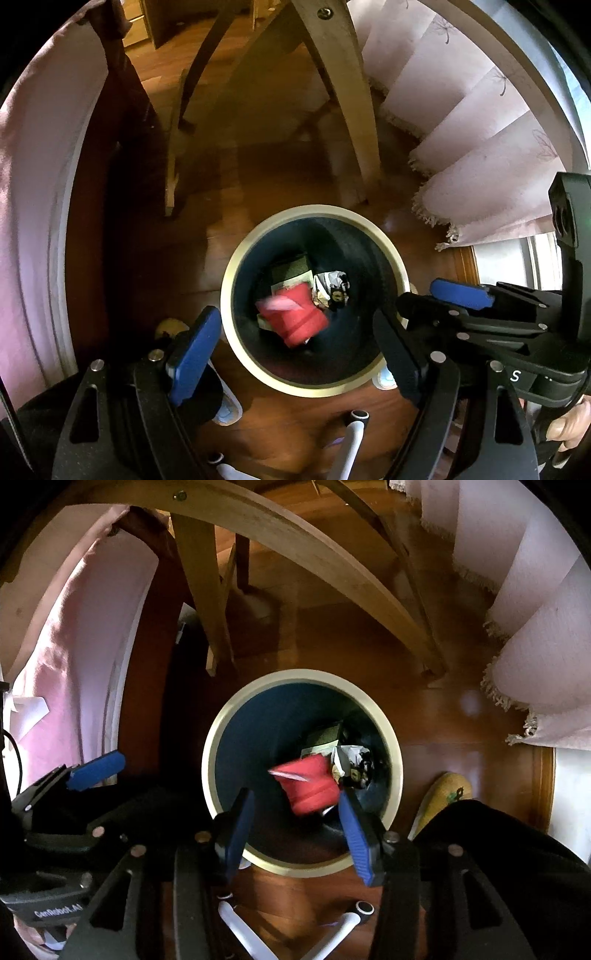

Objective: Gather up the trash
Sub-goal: 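Carry the yellow paper and red envelope down over the bin and release both, then raise both tools from the bin back toward the table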

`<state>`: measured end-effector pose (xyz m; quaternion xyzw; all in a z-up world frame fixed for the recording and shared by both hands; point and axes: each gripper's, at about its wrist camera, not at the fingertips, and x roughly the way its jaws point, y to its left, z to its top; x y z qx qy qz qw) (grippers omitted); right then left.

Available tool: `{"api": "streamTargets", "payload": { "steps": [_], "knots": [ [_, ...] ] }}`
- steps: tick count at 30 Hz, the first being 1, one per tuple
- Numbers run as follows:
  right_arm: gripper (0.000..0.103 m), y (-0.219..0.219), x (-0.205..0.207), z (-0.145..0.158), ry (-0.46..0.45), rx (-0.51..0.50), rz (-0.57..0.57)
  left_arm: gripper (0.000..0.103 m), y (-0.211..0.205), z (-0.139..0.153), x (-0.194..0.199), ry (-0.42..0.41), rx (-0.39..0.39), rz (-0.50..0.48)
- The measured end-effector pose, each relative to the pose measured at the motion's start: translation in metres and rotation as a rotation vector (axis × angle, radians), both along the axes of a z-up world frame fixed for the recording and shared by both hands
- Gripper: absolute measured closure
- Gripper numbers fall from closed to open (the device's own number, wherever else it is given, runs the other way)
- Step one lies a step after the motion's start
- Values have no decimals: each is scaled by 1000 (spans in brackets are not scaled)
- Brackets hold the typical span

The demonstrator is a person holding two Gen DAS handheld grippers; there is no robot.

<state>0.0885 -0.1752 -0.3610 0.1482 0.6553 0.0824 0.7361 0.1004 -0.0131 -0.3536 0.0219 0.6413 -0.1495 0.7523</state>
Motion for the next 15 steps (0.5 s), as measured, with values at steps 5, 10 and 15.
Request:
{"api": "streamTargets", "payload": {
  "steps": [5,10,15],
  "knots": [
    [55,0,-2,2,-8,-5,6,20,1,2,-2,-9,0,12],
    [55,4,-4,5,-21,-23,31,20,1,8,-6,-21,-8,9],
    [55,8,-9,14,-45,-33,64,20,1,19,-14,-38,-21,-4]
  ]
}}
